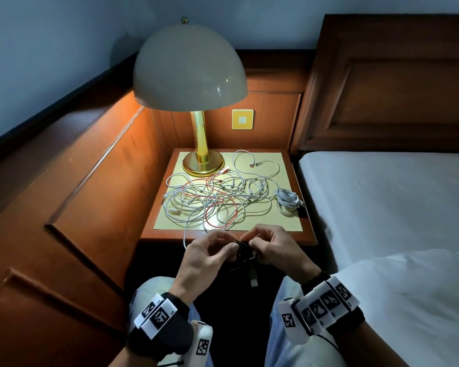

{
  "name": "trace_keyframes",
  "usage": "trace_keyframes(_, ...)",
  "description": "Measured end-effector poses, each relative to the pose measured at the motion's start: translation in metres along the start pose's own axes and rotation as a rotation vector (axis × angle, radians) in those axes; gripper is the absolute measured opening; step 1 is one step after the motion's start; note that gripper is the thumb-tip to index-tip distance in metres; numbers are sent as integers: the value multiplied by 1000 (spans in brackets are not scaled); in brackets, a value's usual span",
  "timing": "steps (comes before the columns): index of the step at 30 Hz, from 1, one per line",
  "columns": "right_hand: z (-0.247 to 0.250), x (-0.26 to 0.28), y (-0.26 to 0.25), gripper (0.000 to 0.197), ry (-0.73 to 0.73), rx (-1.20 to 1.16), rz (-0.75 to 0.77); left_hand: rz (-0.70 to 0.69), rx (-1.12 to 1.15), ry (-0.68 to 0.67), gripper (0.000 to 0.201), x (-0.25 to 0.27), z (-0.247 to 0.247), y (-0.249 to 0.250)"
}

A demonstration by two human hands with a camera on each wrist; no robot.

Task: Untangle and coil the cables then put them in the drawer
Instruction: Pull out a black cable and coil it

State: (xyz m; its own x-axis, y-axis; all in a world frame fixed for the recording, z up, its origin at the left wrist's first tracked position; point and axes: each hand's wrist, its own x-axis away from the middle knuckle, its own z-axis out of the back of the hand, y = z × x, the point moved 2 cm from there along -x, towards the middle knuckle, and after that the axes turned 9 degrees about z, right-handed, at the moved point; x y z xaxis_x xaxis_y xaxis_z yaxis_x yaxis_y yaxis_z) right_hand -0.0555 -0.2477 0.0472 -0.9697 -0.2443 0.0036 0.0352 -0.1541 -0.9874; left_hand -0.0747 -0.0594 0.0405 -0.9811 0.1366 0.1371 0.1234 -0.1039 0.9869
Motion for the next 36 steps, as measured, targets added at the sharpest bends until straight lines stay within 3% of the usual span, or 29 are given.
trace_keyframes(8, -1, 3, -5, 18, -156, -17, -1, -84, -112, 178, 16, -4, 0, -2)
trace_keyframes(18, -3, 4, 4, 7, -50, 14, -41, 43, -84, -19, 23, -1, 18, -5)
trace_keyframes(26, -10, 3, 9, 11, -21, 21, -21, 60, -330, -51, 12, -4, 17, 3)
trace_keyframes(30, -12, 5, 11, 10, 3, -26, -28, -16, -475, -56, 17, -5, 15, 2)
trace_keyframes(33, -9, 4, 12, 4, -7, -70, -26, -38, -426, -49, 16, -4, 12, 0)
trace_keyframes(36, -7, 4, 13, 1, -6, -97, -20, 86, -201, -117, 21, -5, 11, -6)
